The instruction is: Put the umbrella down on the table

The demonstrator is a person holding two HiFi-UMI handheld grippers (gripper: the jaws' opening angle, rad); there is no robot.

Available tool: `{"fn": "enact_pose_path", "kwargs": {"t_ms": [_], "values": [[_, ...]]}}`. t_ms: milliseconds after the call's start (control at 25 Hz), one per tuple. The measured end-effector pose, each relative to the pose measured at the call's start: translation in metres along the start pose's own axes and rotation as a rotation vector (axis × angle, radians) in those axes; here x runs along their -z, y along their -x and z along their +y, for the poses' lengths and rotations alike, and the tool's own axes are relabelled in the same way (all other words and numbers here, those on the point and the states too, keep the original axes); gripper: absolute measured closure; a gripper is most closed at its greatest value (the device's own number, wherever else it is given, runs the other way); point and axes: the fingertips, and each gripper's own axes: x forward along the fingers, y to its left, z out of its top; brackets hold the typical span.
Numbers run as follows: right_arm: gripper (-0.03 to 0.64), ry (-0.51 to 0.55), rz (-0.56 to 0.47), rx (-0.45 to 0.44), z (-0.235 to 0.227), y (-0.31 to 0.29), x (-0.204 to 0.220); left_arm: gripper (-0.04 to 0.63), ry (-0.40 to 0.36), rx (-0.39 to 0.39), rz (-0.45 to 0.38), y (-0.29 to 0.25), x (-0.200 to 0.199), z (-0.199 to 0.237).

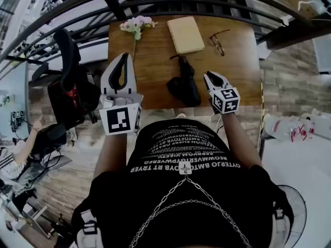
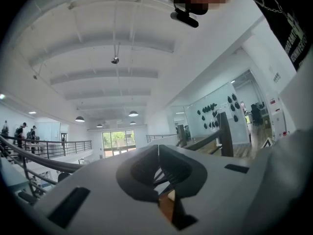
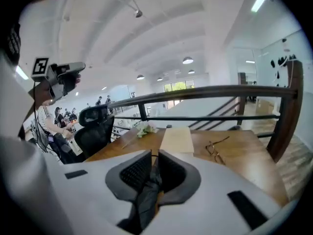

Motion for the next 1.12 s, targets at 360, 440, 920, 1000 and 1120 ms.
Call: {"fn": "enact_pose_path", "kwargs": {"t_ms": [360,440,920,1000,1120], "values": [[0.6,0.17,-0.267,0.069,0.004,0.107,-0.119,0.565,-0.013,0.018,-0.038,0.026,-0.019,-0.032],[0.601,0.214,-0.316,0.078,0.009,0.131,-0.145,0.565,-0.015,0.017,-0.047,0.032,-0.029,-0.036],[0.601,0.234,-0.456,0.065,0.041,0.209,-0.204,0.565,-0.05,0.047,-0.051,0.058,-0.068,-0.062],[0.601,0.226,-0.453,0.073,0.041,0.209,-0.2,0.565,-0.067,0.071,-0.055,0.061,-0.069,-0.068],[0.601,0.208,-0.435,0.077,0.041,0.204,-0.193,0.565,-0.079,0.089,-0.044,0.059,-0.066,-0.071]]}}
